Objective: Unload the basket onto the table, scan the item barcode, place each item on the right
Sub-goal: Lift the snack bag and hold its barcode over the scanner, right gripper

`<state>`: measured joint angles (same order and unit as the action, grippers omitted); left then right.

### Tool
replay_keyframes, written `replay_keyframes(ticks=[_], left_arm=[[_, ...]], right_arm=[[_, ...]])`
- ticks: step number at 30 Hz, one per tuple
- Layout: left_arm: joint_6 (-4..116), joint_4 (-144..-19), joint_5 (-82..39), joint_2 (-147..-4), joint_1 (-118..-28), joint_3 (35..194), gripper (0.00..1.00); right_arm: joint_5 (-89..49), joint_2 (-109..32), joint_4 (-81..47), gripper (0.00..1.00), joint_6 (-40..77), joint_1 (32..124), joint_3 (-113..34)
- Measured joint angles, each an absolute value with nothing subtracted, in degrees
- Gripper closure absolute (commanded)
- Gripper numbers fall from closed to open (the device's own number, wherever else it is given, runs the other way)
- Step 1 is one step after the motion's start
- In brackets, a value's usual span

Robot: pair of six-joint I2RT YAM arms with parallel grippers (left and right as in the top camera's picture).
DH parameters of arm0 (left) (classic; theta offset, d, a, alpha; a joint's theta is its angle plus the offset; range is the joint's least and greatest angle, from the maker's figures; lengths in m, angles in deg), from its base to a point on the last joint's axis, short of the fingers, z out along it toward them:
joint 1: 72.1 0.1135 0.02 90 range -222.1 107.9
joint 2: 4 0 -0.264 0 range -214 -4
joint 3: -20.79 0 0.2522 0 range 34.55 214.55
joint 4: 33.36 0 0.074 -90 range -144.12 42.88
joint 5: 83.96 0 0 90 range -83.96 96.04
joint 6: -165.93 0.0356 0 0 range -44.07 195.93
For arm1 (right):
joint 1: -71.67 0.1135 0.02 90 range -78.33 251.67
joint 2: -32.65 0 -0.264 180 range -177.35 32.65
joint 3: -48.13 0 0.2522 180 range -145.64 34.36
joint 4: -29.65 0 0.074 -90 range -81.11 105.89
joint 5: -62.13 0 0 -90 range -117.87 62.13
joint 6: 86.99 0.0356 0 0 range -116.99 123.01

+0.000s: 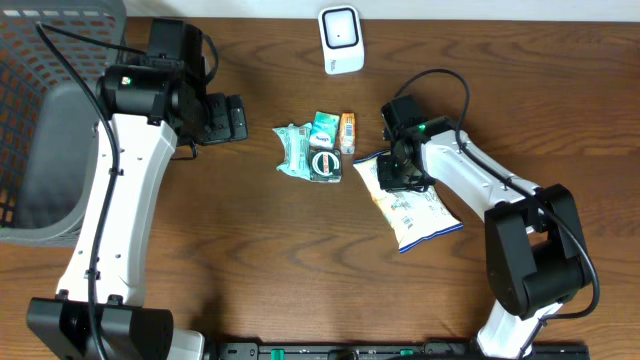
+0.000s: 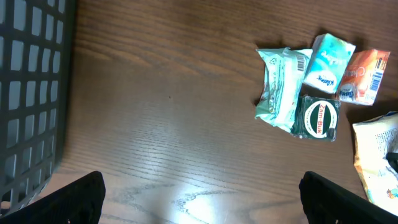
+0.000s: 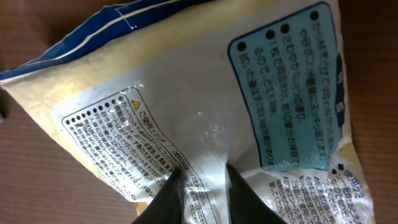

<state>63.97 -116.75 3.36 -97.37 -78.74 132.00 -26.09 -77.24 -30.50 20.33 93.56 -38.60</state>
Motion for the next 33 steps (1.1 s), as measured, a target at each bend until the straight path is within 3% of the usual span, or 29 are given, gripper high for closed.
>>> replay_keyframes(ticks=[1,2,3,6,7,8,9,14,22,23,26,28,29,30,33], left_arm=[[64.0,-116.8,3.4,-97.4,-78.7,132.0,0.02],[64.0,-116.8,3.4,-97.4,-78.7,132.0,0.02],[64.0,-116.7,3.4,-97.4,-78.7,132.0,0.02],[64.0,-116.8,3.3,-97.4,-78.7,132.0,0.02],[64.0,-116.8,3.4,-97.4,-78.7,132.0,0.02],[64.0,-116.8,3.4,-97.4,-78.7,132.0,0.02],[64.0,-116.8,3.4,-97.4,-78.7,132.0,0.02],[64.0,-116.8,3.4,-97.4,-78.7,132.0,0.02],[64.0,-116.8,3.4,-97.4,-78.7,132.0,0.02],[64.0,-116.7,3.4,-97.4,-78.7,132.0,0.02],[64.0,-116.7,3.4,-97.4,-78.7,132.0,0.02],[64.0,-116.8,3.3,-97.4,-78.7,132.0,0.02],[64.0,-116.8,3.4,-97.4,-78.7,132.0,0.02],[64.0,-116.8,3.4,-97.4,-78.7,132.0,0.02],[64.0,-116.8,3.4,-97.4,-78.7,132.0,0.02]], right_arm=[[-26.1,-77.3,-31.6,0.64,20.5,93.5,-39.3],[-25.8,-77.6,-34.6,0.46,20.6,93.5,-41.2],[-25.5,-77.8,-38.7,0.40,20.4,93.2,-43.8],[-25.3,-78.4,-46.6,0.36,18.5,91.9,-52.0],[-25.8,-78.4,-48.5,0.30,18.1,90.8,-55.6],[-26.2,-78.4,-49.8,0.05,17.8,90.0,-57.9],[-27.1,-78.3,-51.1,0.01,16.9,87.8,-61.5],[-24.5,-78.3,-49.4,0.01,9.2,81.8,-60.4],[-11.7,-78.5,-36.2,0.01,-0.6,79.4,-42.6],[-10.7,-78.5,-34.3,0.02,-1.0,79.4,-40.3],[-8.2,-78.2,-32.1,0.31,-1.5,79.4,-36.2],[-5.3,-77.5,-30.2,0.66,-2.2,79.3,-34.0],[-3.7,-77.4,-30.2,0.78,-2.2,79.3,-33.1],[-2.5,-77.4,-30.3,0.99,-2.4,79.3,-32.5],[3.7,-77.5,-31.8,0.99,-2.4,79.2,-31.9]])
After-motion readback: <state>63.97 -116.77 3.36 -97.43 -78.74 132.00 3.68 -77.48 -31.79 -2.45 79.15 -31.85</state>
